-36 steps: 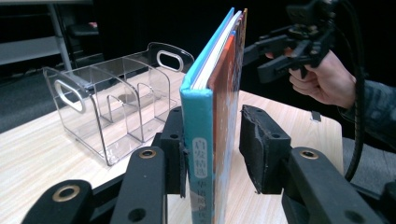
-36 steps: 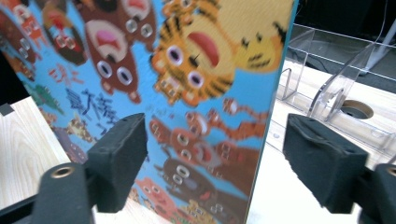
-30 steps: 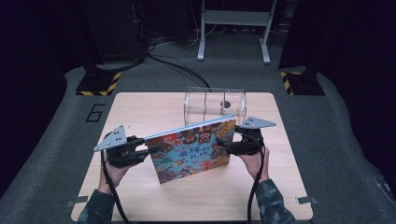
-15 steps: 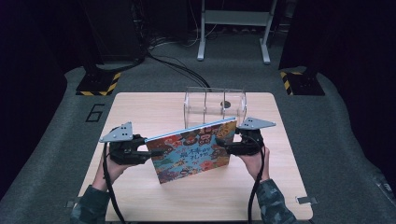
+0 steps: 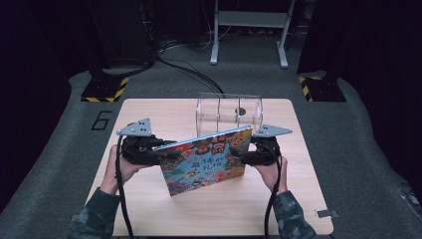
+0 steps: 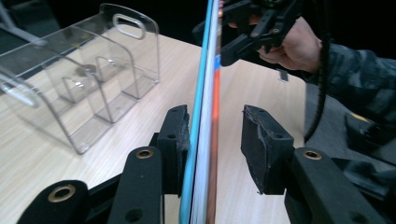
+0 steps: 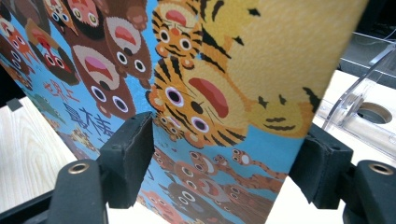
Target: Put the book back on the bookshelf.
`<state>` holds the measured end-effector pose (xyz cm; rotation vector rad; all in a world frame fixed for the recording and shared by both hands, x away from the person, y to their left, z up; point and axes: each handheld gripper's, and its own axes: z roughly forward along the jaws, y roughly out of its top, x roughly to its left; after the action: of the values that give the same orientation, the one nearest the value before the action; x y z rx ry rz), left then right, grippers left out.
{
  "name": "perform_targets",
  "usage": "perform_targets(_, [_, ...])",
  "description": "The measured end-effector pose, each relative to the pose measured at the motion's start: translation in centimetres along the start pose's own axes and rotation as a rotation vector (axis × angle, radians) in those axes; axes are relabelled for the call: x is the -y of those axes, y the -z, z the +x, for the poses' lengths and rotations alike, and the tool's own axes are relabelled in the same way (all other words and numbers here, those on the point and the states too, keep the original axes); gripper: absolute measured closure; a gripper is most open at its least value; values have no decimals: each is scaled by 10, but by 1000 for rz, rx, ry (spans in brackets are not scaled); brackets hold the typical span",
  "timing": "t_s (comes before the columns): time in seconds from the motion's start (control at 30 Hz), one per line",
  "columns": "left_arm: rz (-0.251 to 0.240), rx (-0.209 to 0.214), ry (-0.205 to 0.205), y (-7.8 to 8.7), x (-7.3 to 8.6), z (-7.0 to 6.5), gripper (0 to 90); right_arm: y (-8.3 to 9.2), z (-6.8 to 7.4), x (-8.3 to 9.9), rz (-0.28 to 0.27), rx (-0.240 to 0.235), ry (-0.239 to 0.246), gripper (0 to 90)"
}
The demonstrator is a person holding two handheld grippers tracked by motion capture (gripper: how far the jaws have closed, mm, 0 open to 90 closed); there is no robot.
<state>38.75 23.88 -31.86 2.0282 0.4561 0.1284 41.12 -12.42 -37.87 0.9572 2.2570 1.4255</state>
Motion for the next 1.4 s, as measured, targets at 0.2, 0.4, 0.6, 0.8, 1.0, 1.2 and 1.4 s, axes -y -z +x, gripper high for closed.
perform_targets(0.2, [28, 52, 32, -12, -14, -1, 574, 2, 2, 2, -10, 4, -5, 280])
perform_targets(0.4, [71, 50, 9, -22, -23, 0, 576, 1, 1, 0, 2, 5, -2, 280])
perform_targets(0.6, [123, 40, 1, -32, -27, 4, 622, 0, 0, 1, -7, 4, 1, 283])
perform_targets(0.8, [151, 39, -12, -35, -31, 4, 643, -1, -1, 0, -9, 4, -1, 282])
perform_targets(1.0, [163, 8, -31, -37, -34, 4, 691, -1, -1, 1, -14, 7, -7, 281])
perform_targets(1.2, [176, 13, -41, -37, -34, 3, 783, 2, -1, 5, -34, -4, -14, 289])
perform_targets(1.4, [179, 15, -28, -37, -34, 2, 794, 23, -6, 20, -70, 55, -23, 278])
